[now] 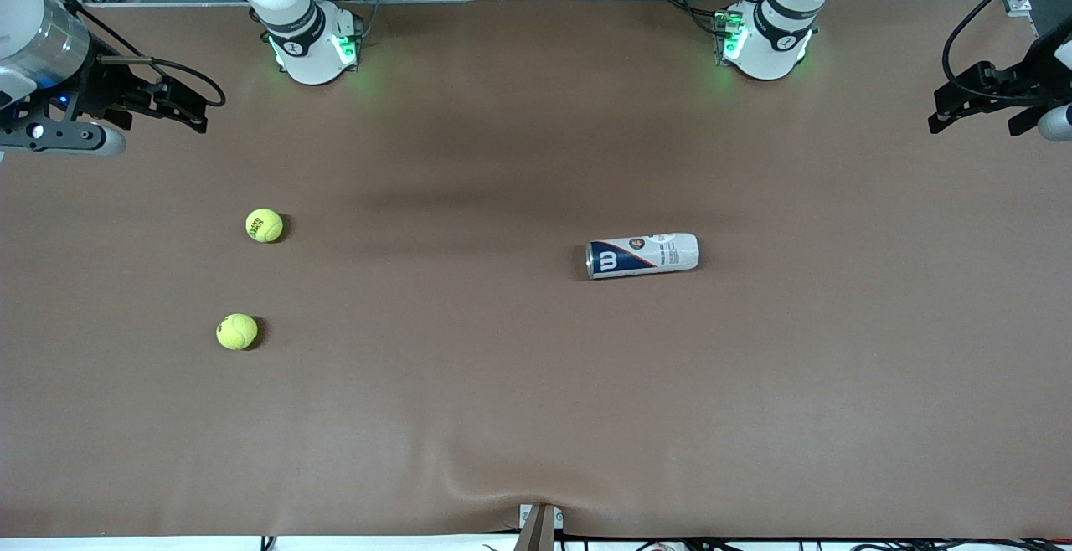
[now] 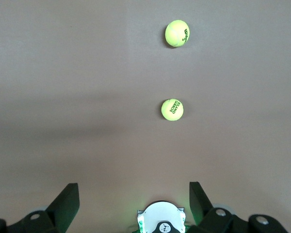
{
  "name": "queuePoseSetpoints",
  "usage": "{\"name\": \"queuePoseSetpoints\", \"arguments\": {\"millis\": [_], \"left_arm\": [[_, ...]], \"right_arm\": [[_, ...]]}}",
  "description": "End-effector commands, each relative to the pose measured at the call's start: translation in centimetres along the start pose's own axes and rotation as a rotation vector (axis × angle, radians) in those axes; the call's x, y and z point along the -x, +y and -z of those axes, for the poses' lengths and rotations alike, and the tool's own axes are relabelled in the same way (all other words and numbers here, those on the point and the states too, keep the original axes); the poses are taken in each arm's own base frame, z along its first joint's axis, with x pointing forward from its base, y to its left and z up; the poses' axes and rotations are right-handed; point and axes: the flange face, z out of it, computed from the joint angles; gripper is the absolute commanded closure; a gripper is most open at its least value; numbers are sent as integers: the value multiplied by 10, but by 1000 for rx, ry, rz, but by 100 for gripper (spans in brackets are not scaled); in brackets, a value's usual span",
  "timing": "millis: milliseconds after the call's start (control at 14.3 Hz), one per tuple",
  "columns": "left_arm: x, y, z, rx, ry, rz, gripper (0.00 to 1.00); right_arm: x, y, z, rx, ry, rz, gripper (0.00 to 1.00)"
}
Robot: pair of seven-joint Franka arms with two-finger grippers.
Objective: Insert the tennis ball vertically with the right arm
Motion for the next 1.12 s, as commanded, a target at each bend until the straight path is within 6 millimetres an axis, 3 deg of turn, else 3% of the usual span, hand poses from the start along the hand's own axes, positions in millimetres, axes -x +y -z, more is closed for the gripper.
{"name": "queuePoseSetpoints", "arguments": {"millis": [0, 209, 279, 419, 558, 628, 1047], "left_arm": [[-3, -6, 5, -16, 6, -11, 0], [-6, -6, 0, -5, -5, -13, 0], [-7, -3, -4, -4, -14, -18, 0], [-11, 3, -9, -3, -25, -31, 0], [-13, 12, -15, 18, -36, -54, 0], [-21, 22, -27, 36, -59, -74, 0], [-69, 82, -124, 59, -211, -244, 0]], "right_arm": [[10, -7, 15, -12, 36, 19, 0], [13, -1, 23, 7, 62, 9, 0], [18, 10, 26, 0, 53, 10, 0], [19, 57, 26, -50, 26, 56, 0], [21, 75, 25, -57, 20, 106, 0], [23, 83, 27, -61, 25, 95, 0], [40, 73, 41, -59, 112, 120, 0]]}}
